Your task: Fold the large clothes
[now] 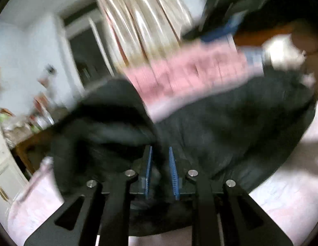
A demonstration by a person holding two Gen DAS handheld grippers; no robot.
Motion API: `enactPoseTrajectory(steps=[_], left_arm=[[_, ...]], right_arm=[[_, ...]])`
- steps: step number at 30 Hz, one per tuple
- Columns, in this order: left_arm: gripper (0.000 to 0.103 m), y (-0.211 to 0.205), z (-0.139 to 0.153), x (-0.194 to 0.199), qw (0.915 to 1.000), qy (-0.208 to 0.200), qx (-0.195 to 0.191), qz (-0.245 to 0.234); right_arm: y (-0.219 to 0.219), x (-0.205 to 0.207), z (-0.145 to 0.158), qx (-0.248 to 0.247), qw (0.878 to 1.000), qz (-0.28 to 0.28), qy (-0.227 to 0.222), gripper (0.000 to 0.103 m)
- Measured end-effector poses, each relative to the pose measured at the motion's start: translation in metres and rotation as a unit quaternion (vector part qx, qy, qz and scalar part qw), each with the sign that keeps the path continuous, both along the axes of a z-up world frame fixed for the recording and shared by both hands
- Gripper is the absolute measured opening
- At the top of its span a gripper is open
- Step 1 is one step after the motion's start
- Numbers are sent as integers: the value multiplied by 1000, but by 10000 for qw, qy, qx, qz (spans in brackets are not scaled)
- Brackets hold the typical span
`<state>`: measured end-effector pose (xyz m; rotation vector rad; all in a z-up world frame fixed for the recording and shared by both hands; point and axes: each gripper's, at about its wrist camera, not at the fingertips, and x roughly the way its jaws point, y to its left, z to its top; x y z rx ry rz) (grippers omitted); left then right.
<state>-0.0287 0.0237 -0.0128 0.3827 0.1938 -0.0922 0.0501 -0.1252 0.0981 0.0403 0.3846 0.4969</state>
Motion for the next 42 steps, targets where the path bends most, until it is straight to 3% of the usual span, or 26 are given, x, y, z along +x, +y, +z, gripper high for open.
enactPoseTrajectory(steps=[1, 3, 5, 8, 10, 12, 15, 16, 19, 20, 22, 26, 30, 31, 33, 36, 39, 42], left_arm=[[46, 6, 10, -18, 9990, -429, -126, 30], [62, 28, 30, -44, 9922, -1038, -687, 64], [62, 58, 50, -52, 9806, -1332, -1394, 360], [62, 107, 64, -38, 9637, -1226, -2188, 914], [62, 138, 64, -20, 9544, -884, -2576, 1221], [62, 167, 62, 7, 9452, -243, -2987, 1297], [57, 205, 45, 46, 9169, 1064, -3592, 1375], [57, 214, 36, 56, 9035, 1435, -3831, 1279], [50, 217, 20, 65, 8768, 1965, -4286, 947], [45, 212, 18, 68, 8754, 2005, -4306, 896], [5, 207, 22, 66, 8851, 1917, -4152, 866], [1, 200, 48, 34, 9086, 757, -4038, 753], [0, 181, 82, -23, 9302, -1019, -3506, 371], [0, 179, 85, -32, 9315, -1255, -3400, 306], [0, 176, 88, -38, 9348, -1312, -3294, 228], [0, 188, 81, -17, 9294, -809, -3567, 498], [0, 208, 69, 7, 9165, -194, -3873, 987], [0, 232, 55, 24, 8896, 236, -4378, 1281]], right_arm=[[3, -2, 11, 12, 9998, -62, -187, 32], [6, -8, 25, -33, 9988, -167, -470, 32], [9, -13, 32, -88, 9975, -268, -654, 34], [13, -17, 29, -24, 9982, -311, -504, 39], [15, -17, 23, 84, 9992, -226, -309, 39], [16, -17, 16, 134, 9996, -169, -185, 39], [20, -18, 8, 133, 9997, -129, -129, 39], [21, -18, 6, 129, 9998, -105, -112, 39], [26, -19, 4, 143, 9999, -24, -65, 39], [28, -20, 3, 143, 9999, -8, -63, 39], [29, -19, 3, 124, 9999, 5, -63, 39], [38, -22, 3, -35, 9999, 75, -112, 39], [50, -28, 9, -256, 9992, 212, -238, 39], [53, -31, 12, -286, 9988, 276, -298, 39], [58, -36, 16, -393, 9978, 364, -398, 39], [69, -40, 17, -619, 9962, 349, -502, 39], [75, -35, 10, -638, 9966, 413, -308, 40], [81, -26, 2, -603, 9972, 437, -73, 43]])
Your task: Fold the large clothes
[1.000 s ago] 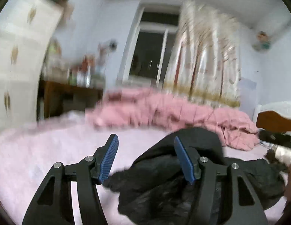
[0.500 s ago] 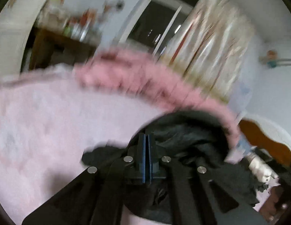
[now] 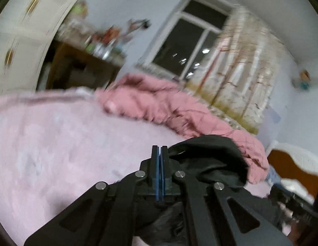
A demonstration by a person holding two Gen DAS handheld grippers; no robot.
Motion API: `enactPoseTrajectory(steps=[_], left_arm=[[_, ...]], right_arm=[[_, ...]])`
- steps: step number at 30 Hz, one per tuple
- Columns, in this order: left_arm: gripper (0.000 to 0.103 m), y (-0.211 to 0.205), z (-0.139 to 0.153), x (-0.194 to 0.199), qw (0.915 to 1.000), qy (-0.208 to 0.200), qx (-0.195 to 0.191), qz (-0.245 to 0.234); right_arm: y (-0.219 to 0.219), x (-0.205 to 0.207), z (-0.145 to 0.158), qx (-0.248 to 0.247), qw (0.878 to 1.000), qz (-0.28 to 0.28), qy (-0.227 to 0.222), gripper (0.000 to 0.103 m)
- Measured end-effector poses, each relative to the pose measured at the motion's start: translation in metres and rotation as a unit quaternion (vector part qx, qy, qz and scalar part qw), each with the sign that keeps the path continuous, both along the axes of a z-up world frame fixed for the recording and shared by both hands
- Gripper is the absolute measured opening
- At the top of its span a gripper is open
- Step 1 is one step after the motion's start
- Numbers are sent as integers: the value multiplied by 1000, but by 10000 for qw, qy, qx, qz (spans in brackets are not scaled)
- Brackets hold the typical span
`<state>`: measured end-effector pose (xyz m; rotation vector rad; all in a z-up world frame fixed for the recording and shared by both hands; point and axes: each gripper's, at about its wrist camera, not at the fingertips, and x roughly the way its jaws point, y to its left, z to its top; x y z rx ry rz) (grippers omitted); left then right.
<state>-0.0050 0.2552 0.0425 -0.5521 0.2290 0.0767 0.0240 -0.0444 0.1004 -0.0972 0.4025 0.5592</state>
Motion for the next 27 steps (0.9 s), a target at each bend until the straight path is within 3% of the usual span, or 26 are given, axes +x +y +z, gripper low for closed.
enactPoseTrajectory(steps=[2, 4, 6, 9, 15, 18, 20, 21, 24, 27], left_arm=[[0, 10, -10, 5, 9994, 228, -257, 52], [0, 13, -16, 5, 9986, 380, -279, 241], [0, 13, -22, 5, 9969, 514, -201, 563], [0, 18, -34, 8, 9958, 555, -470, 560], [0, 26, -40, 5, 9940, 588, -698, 599], [0, 27, -37, -7, 9928, 395, -639, 931], [0, 26, -33, -15, 9920, 203, -591, 1093], [0, 25, -30, -16, 9929, 159, -513, 1061], [0, 15, -24, -16, 9951, 91, -245, 953], [0, 7, -21, -13, 9971, 88, -153, 746]], right_arm=[[6, 8, 1, 94, 9999, 68, 86, 48], [16, 20, 7, 123, 9994, 282, 184, 56], [41, 36, 17, -84, 9958, 807, 421, 56], [74, 45, 30, -436, 9937, 993, 286, 56], [156, 53, 27, -1847, 9756, 1160, -266, 61], [191, 60, 12, -2637, 9571, 1030, -614, 59], [203, 69, 2, -2883, 9499, 1131, -419, 29], [205, 75, -2, -2853, 9516, 1116, -238, 6], [182, 68, 8, -2057, 9739, 760, -587, 3], [139, 52, 29, -1148, 9881, 179, -1006, 3]])
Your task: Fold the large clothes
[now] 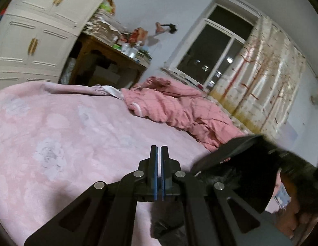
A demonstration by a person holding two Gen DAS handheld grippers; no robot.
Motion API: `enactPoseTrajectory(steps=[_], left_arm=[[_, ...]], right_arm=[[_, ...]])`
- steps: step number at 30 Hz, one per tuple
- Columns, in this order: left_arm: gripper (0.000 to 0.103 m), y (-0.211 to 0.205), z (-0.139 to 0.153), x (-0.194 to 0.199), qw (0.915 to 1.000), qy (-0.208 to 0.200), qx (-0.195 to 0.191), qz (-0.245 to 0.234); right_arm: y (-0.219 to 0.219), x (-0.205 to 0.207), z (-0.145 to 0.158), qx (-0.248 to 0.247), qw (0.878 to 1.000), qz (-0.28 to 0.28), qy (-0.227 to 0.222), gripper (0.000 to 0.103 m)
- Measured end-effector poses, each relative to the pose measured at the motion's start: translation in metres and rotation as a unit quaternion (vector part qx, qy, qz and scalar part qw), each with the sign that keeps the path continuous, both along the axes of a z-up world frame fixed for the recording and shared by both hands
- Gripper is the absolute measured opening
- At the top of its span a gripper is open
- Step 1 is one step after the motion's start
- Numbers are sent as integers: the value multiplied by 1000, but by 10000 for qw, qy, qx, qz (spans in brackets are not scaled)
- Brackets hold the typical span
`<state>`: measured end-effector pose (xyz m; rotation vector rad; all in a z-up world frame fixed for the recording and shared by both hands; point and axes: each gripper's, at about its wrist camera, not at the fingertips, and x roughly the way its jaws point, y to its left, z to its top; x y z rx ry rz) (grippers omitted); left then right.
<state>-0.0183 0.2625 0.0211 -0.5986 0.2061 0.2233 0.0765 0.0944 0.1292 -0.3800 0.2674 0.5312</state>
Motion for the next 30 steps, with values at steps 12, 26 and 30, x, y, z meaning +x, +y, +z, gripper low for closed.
enactPoseTrajectory(steps=[12, 26, 30], left_arm=[[1, -16, -3, 20, 9950, 166, -105, -982], [7, -83, -11, 45, 9528, 551, 411, -2958], [7, -96, -10, 41, 9485, 553, 712, -3038]], right_arm=[[-191, -26, -52, 1119, 9512, -2833, 484, 4], [-228, -78, -119, 1143, 9531, -2207, 1725, 51], [-214, -102, -132, 1197, 9603, -1387, 2103, 51]])
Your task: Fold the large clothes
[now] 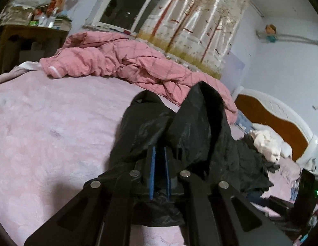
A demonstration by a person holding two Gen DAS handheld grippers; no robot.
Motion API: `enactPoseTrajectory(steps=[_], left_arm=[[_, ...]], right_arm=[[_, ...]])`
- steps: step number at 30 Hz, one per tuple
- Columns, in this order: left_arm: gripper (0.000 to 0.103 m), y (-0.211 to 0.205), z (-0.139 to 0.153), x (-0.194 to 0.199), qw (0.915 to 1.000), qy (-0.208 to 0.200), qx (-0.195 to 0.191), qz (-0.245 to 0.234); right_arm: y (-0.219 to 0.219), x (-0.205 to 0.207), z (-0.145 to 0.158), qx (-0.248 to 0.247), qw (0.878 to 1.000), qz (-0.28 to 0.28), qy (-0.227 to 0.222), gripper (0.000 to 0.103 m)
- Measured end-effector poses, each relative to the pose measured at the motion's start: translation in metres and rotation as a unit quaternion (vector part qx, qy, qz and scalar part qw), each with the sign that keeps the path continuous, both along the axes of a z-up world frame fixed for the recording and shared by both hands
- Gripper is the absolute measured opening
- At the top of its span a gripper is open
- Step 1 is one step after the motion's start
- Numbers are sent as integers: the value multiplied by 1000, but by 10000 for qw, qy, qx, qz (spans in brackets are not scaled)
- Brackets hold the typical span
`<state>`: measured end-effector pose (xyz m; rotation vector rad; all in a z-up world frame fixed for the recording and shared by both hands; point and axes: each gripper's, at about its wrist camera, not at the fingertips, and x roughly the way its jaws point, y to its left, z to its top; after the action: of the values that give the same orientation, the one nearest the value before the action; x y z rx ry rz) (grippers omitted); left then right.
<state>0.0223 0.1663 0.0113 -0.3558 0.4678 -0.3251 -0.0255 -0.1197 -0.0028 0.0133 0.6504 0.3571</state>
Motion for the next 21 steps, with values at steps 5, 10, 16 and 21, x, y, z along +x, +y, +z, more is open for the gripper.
enactPoseTrajectory(steps=[5, 10, 16, 21], left_arm=[[10, -7, -6, 7, 9997, 223, -11, 58], [10, 4, -18, 15, 9982, 515, -208, 238], [11, 1, -19, 12, 9981, 514, -153, 318], [15, -3, -16, 10, 9982, 435, 9, 416]], right_arm=[[9, -3, -30, 489, 9970, 381, 468, 55], [8, 1, -46, 931, 9883, 680, 996, 18], [-7, -26, -15, -501, 9981, -201, -296, 4], [-59, -12, 10, -1202, 9821, -1339, -557, 4]])
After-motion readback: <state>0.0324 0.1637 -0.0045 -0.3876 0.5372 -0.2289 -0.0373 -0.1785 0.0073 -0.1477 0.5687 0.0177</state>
